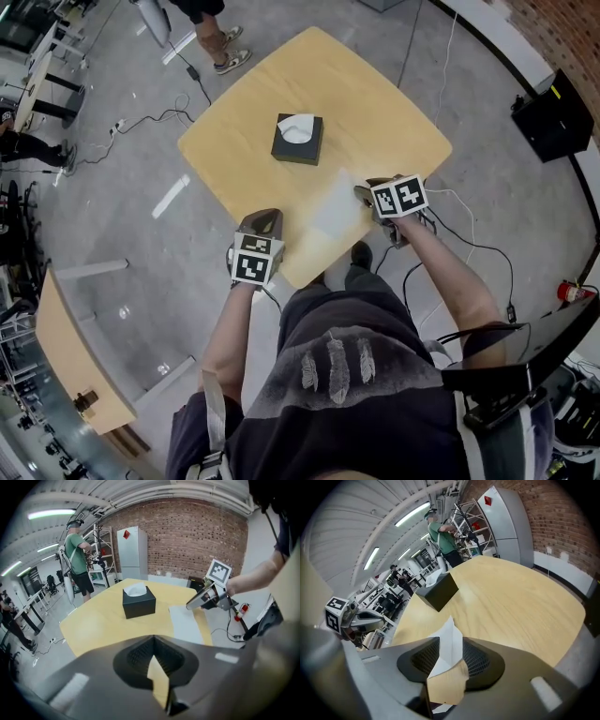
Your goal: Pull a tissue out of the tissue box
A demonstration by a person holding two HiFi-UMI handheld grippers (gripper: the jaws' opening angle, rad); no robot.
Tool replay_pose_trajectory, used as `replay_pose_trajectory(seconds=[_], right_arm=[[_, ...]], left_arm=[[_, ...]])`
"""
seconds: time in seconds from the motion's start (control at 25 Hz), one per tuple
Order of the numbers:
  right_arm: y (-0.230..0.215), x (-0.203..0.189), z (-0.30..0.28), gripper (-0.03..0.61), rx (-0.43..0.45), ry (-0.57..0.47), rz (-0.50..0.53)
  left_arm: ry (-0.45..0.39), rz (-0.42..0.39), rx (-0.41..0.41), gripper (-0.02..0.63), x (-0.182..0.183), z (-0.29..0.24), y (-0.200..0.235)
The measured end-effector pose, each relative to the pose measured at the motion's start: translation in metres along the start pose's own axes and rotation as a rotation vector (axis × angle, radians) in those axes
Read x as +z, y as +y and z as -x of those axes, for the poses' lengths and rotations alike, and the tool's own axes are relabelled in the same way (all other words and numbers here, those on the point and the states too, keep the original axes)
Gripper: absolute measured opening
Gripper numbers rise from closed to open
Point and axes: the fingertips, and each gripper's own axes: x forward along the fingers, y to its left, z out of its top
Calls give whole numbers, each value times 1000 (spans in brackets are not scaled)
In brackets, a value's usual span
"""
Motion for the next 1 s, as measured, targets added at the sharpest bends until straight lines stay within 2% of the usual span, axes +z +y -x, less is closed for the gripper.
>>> replay_pose_trajectory(seconds=[0.08,0.12,0.32,0.64,0.8,0.88,1.0], right_arm=[[-7,1,3,162,-21,3,20],[-10,1,4,197,-33,9,40],[-23,8,9,300,-89,36,181],[-57,14,18,321,-146,47,255],[-64,13,18,322,-108,76,253],[-67,8,15,373,-76,123,260],[-80,6,14,413,-74,175,321]], left_arm=[[1,-6,4,0,4,-1,-2],[1,-9,7,0,7,-2,-3],[-2,-10,26,0,19,-4,-6],[-3,9,68,0,23,-1,-12],[3,24,88,0,23,2,-18],[8,29,99,0,23,4,-19],[10,31,112,0,23,8,-21]])
